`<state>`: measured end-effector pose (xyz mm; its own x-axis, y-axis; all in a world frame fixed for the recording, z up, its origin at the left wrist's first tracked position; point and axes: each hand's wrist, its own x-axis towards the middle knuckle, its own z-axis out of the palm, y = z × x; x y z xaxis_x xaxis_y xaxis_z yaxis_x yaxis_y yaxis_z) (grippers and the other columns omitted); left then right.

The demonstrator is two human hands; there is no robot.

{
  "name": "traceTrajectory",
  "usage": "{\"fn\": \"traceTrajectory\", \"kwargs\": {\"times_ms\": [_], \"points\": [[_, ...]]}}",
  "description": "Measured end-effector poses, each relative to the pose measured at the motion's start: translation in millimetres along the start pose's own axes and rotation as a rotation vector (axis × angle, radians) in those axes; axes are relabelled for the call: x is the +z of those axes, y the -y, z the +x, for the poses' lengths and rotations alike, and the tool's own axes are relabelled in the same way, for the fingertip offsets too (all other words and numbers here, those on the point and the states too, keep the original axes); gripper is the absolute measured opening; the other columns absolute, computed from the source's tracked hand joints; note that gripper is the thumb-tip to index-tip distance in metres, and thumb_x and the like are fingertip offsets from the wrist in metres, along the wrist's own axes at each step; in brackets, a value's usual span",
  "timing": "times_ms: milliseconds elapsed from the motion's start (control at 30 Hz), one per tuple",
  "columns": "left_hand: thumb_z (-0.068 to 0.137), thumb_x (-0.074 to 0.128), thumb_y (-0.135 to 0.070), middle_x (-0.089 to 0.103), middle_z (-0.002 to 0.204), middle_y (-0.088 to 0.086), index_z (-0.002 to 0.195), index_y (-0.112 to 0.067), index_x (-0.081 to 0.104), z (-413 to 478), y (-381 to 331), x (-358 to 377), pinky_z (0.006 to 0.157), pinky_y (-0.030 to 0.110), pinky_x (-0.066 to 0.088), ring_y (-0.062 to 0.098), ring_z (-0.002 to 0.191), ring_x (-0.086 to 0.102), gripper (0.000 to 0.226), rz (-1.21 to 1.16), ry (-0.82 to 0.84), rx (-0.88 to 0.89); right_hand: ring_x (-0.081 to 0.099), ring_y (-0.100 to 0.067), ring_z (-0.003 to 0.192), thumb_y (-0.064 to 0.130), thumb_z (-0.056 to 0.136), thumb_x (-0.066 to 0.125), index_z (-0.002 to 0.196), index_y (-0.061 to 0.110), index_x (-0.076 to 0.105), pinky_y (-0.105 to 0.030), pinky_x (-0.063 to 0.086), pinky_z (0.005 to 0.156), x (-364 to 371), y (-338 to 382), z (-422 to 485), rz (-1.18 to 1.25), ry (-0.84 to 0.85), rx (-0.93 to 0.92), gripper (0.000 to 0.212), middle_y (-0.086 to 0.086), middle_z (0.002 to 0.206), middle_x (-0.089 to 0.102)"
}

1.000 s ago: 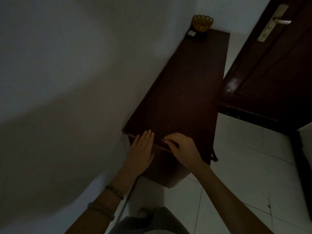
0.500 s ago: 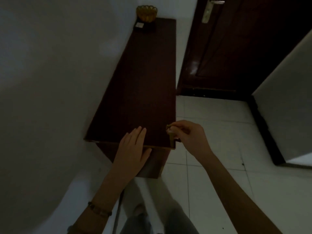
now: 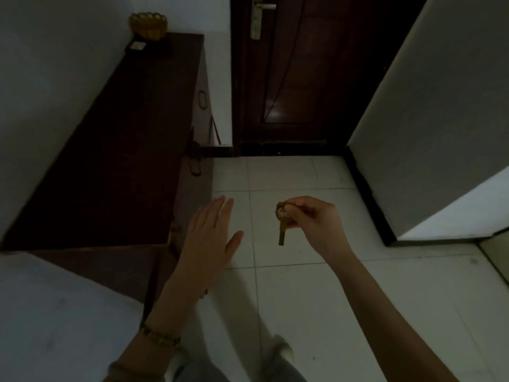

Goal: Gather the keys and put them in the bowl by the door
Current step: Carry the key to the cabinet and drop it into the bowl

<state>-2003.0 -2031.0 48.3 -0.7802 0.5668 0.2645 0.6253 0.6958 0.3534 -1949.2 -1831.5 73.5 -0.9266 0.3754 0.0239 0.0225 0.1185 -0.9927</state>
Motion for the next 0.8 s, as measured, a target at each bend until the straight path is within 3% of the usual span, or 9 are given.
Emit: {"fn": "traceTrajectory", "kwargs": {"times_ms": [67,200,333,500,633,800], "points": [[0.088,0.040,-0.038,0.046,0.135,0.026,0.131,0.004,0.042,11,-34,12,0.105,0.054,0.030,0.040,0.125,0.043,0.060,0.000,-0.018,0.005,0.070,-0.020,0.074,-0.001,0.084,0.059,0.082,0.004,0.069,-0.028,0.059,0.064,-35,-3,2,-0.008,-0.006,-0.006,0.012,-0.009,0.080,0.072],[0.087,0.061,-0.024,0.043,0.138,0.025,0.133,0.004,0.039,29,-84,37,0.107,0.052,0.026,0.039,0.128,0.039,0.058,0.004,-0.036,-0.011,0.070,-0.019,0.075,0.004,0.084,0.060,0.083,0.010,0.070,-0.032,0.060,0.066,-93,-10,15,-0.039,-0.037,-0.008,0.012,-0.007,0.083,0.073],[0.086,0.063,-0.024,0.045,0.136,0.025,0.132,0.004,0.041,44,-115,52,0.106,0.053,0.029,0.039,0.126,0.041,0.059,0.044,-0.019,-0.013,0.071,-0.017,0.073,0.006,0.083,0.062,0.077,0.024,0.071,-0.028,0.060,0.063,-129,-15,25,-0.025,-0.011,-0.012,0.021,0.006,0.076,0.074],[0.084,0.064,-0.025,0.048,0.133,0.026,0.130,0.004,0.044,71,-128,64,0.103,0.054,0.031,0.040,0.123,0.046,0.058,0.071,-0.023,-0.027,0.071,-0.017,0.073,0.004,0.082,0.062,0.079,0.018,0.072,-0.028,0.059,0.062,-148,-21,49,-0.006,0.004,-0.011,0.017,0.005,0.074,0.074],[0.089,0.042,-0.038,0.050,0.130,0.027,0.128,0.005,0.045,103,-127,74,0.102,0.056,0.036,0.041,0.120,0.048,0.058,0.067,-0.001,-0.052,0.071,-0.017,0.073,0.004,0.083,0.061,0.081,0.015,0.071,-0.031,0.060,0.065,-154,-26,86,-0.020,0.023,-0.014,0.015,-0.002,0.081,0.073],[0.089,0.057,-0.028,0.042,0.138,0.026,0.135,0.003,0.036,161,-110,102,0.106,0.052,0.031,0.039,0.126,0.041,0.059,0.047,-0.011,-0.065,0.070,-0.016,0.072,0.002,0.084,0.060,0.079,0.018,0.069,-0.026,0.059,0.062,-152,-33,152,0.002,0.053,-0.036,0.019,-0.003,0.079,0.072]]}}
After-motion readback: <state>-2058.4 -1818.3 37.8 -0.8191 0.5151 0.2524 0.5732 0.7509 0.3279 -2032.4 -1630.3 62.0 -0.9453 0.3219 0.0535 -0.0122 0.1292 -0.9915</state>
